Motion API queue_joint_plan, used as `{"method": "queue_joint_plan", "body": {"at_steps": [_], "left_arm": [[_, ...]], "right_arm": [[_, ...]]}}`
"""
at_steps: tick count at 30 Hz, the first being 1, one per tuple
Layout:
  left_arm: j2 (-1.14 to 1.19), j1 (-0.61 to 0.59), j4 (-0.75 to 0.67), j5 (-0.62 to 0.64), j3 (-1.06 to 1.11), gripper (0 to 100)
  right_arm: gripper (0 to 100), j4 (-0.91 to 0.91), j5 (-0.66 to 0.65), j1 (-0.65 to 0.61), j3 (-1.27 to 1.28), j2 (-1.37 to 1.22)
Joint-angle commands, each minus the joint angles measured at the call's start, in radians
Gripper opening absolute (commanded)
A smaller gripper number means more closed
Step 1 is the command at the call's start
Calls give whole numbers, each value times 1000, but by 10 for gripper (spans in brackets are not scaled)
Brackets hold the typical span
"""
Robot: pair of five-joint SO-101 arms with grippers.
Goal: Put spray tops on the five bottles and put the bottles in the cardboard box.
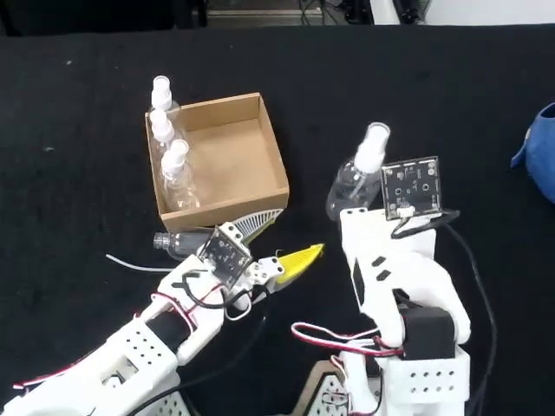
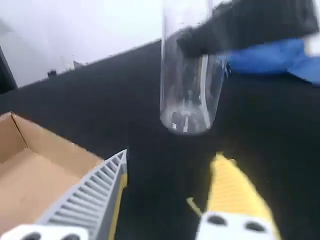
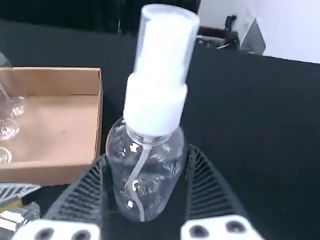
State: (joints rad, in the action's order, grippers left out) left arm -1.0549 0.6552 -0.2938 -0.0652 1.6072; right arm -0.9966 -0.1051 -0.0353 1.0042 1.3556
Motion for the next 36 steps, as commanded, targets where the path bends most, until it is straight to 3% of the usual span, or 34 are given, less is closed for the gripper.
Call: {"method": "queue_joint_plan", "body": {"at_steps": [1, 10, 16, 23, 28, 36], "left_arm": [[-35, -2, 186, 2, -139, 27], [-428, -16, 801, -6, -271, 29], [-769, -124, 1152, -6, -271, 30], [-724, -288, 1459, 3, -384, 30], [-723, -475, 1565, -5, -455, 30], [-720, -848, 1534, 2, -390, 29]], "right_arm": [[11, 40, 26, -12, -114, 1], [11, 43, 46, -80, -340, -136], [11, 124, 46, -164, -389, -317], [11, 382, 46, -308, -302, -453], [11, 588, 46, -319, -203, -535], [11, 712, 46, -373, -157, -713]]}}
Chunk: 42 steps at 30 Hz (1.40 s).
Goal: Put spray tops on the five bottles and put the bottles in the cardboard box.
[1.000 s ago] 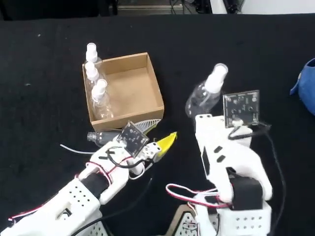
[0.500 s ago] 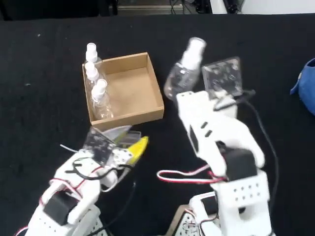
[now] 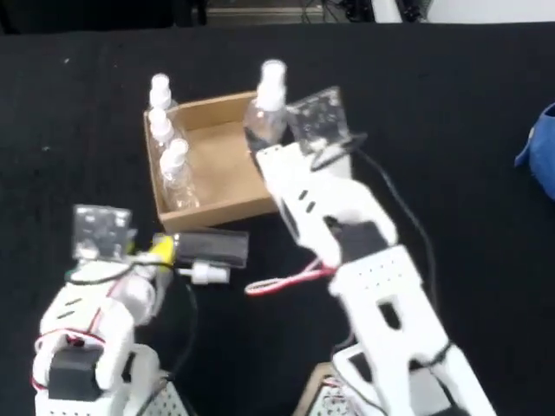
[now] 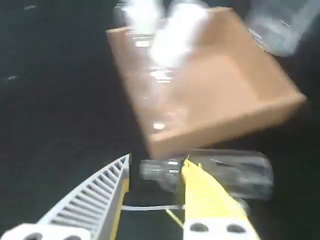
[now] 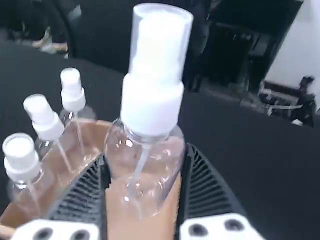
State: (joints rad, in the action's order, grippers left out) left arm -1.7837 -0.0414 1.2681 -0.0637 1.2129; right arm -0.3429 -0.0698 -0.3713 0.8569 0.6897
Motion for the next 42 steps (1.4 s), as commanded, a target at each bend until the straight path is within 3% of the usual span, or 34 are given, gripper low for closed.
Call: {"method": "queue_joint_plan", "body": {"at_steps": [1, 7, 11, 17, 36, 42], "left_arm": [[6, -179, -46, 2, 31, 29], [6, -282, -213, 2, 226, 29], [6, -282, -267, 2, 286, 29], [6, -229, -262, 3, 292, 29], [5, -236, -264, 3, 292, 29], [5, -236, -262, 3, 292, 29]], "right_arm": [[11, 58, 11, -41, -13, -61], [11, 97, 3, -35, 16, -139], [11, 166, 2, -34, 87, -168], [11, 172, 2, -35, 160, -156], [11, 107, 3, -103, 205, -50], [11, 252, 6, -100, 213, -50]]}}
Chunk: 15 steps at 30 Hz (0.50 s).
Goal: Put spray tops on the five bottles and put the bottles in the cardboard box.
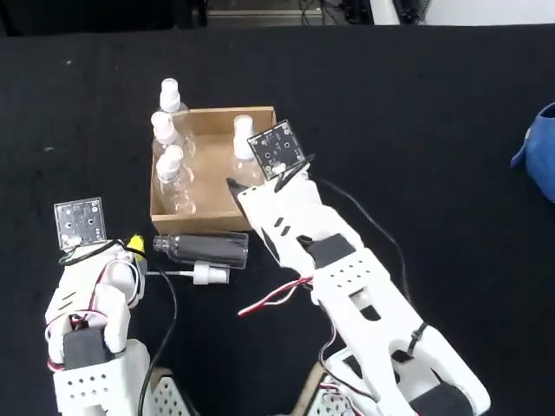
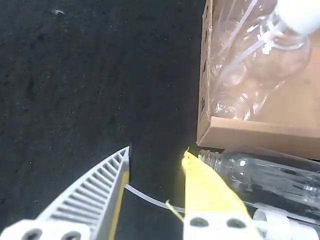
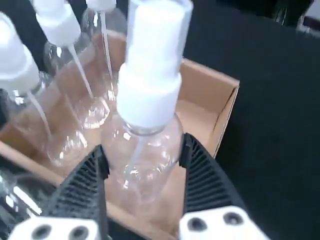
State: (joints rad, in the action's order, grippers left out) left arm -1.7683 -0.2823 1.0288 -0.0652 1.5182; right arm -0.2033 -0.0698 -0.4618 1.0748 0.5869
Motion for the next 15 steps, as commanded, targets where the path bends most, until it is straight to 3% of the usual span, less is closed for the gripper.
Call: {"method": "queue_joint_plan", "body": {"at_steps": [1, 8, 15], "left_arm": [[-11, 5, -23, 5, -13, 29], [-11, 2, -23, 3, -13, 29], [-11, 2, -25, 3, -13, 29]], "right_arm": [[11, 146, 3, -9, 1, 51], [11, 330, 2, 54, 54, 51], [11, 348, 2, 115, 50, 51]]}}
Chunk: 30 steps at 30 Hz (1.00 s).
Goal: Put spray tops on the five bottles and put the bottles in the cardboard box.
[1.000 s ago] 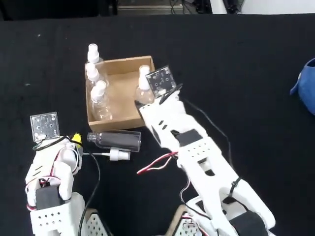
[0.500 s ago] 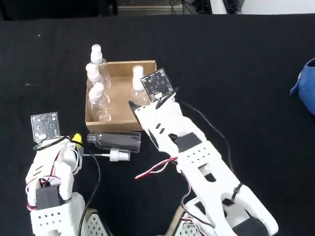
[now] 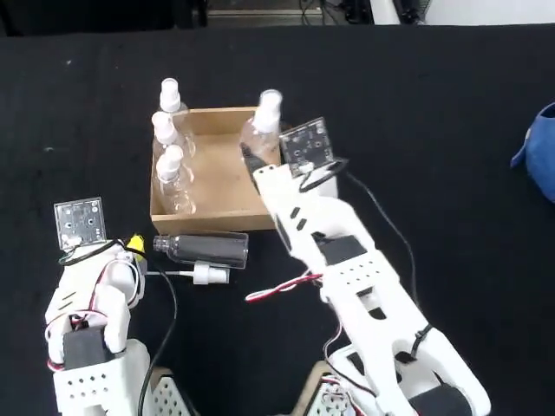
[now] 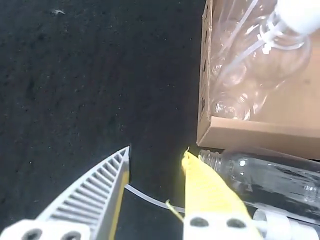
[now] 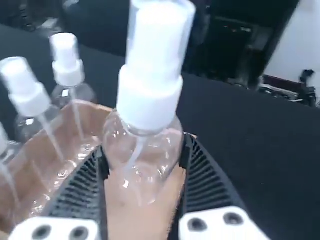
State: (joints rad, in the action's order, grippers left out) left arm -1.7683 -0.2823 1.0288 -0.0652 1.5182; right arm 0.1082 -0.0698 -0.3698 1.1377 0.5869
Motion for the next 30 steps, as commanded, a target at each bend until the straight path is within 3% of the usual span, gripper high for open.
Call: {"method": "queue_joint_plan", "body": {"at_steps": [1, 18, 26, 30], "left_arm": [[-11, 2, -25, 3, -13, 29], [-11, 4, -29, 3, -12, 29], [-11, 5, -29, 3, -12, 29], [-11, 2, -29, 3, -12, 29]], "right_arm": [[11, 38, 2, 23, -13, 50], [11, 273, 0, 29, -188, -433], [11, 514, 0, 28, -222, -634], [11, 514, 2, 28, -254, -668]]}}
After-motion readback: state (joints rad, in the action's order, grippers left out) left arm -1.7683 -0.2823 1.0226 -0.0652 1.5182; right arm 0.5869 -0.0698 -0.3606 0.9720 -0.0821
